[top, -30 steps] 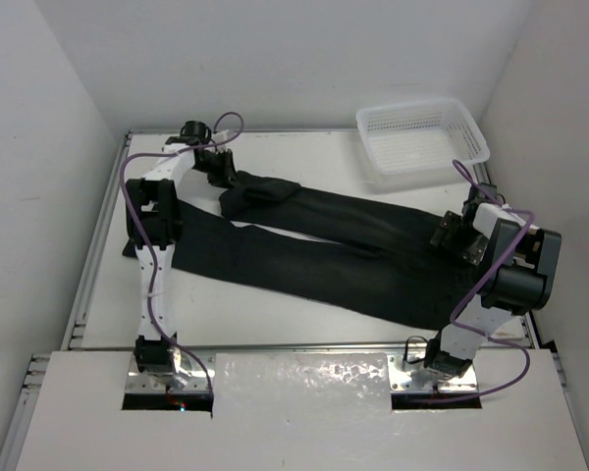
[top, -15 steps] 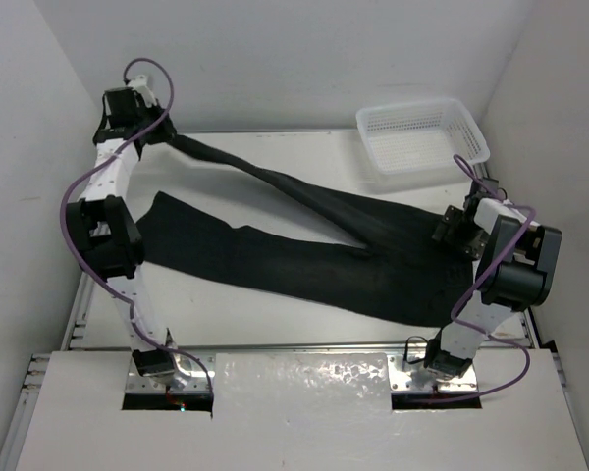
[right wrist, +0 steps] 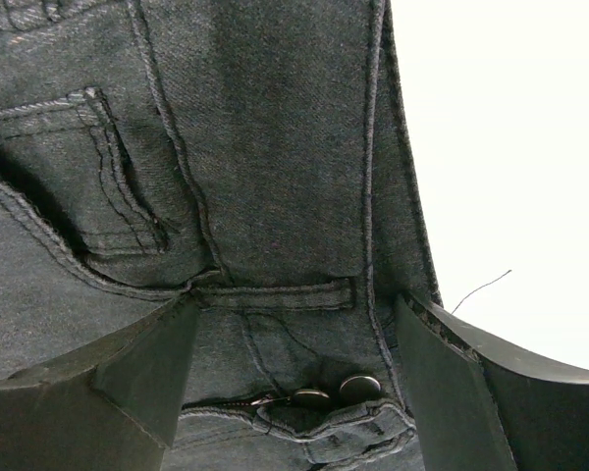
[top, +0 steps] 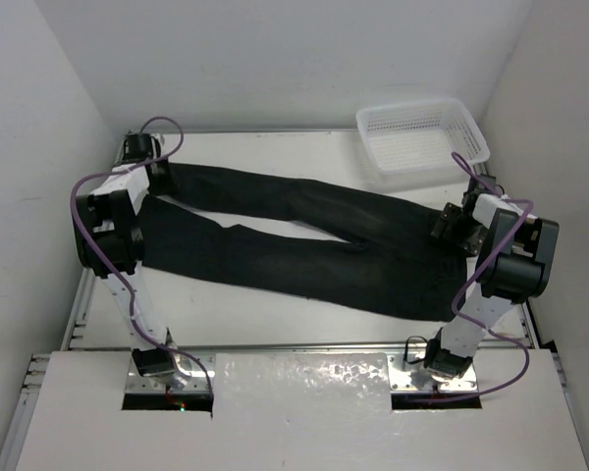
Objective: Fold and stack the trousers
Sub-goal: Flatten the trousers out
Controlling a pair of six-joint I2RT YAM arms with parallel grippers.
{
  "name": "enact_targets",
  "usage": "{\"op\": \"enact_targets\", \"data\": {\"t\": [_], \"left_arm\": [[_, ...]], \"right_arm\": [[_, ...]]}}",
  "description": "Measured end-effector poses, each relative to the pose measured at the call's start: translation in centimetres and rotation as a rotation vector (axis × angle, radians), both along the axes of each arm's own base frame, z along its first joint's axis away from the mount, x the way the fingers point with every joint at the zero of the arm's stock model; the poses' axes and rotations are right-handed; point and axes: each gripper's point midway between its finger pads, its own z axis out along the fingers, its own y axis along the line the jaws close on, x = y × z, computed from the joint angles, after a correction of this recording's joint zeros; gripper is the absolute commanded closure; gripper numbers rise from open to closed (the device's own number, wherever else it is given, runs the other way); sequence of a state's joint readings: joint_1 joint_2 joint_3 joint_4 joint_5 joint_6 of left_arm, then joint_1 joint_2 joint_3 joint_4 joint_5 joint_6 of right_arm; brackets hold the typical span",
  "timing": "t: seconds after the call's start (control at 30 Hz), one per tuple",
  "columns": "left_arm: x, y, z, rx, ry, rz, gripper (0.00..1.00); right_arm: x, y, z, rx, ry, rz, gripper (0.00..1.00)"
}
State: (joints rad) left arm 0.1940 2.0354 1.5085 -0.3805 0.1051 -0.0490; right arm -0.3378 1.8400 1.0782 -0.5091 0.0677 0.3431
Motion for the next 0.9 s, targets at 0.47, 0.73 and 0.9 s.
{"op": "enact_targets", "data": {"t": [0.47, 0.73, 0.9], "left_arm": [[-7.6, 4.3, -4.1, -0.024, 0.214, 0.120, 0.62], [-7.3, 12.8, -0.3, 0.049, 0.130, 0.270, 0.65], [-9.6, 17.0, 0.3, 0.113, 0.127, 0.328, 0.59]], "right_arm": [[-0.1, -0.1, 0.1, -0.001, 0.013, 0.007, 0.22], [-0.1, -0.2, 0.4, -0.007, 0.025, 0.029, 0.22], [-0.1, -0.2, 0.4, -0.008, 0.026, 0.032, 0.21]]}}
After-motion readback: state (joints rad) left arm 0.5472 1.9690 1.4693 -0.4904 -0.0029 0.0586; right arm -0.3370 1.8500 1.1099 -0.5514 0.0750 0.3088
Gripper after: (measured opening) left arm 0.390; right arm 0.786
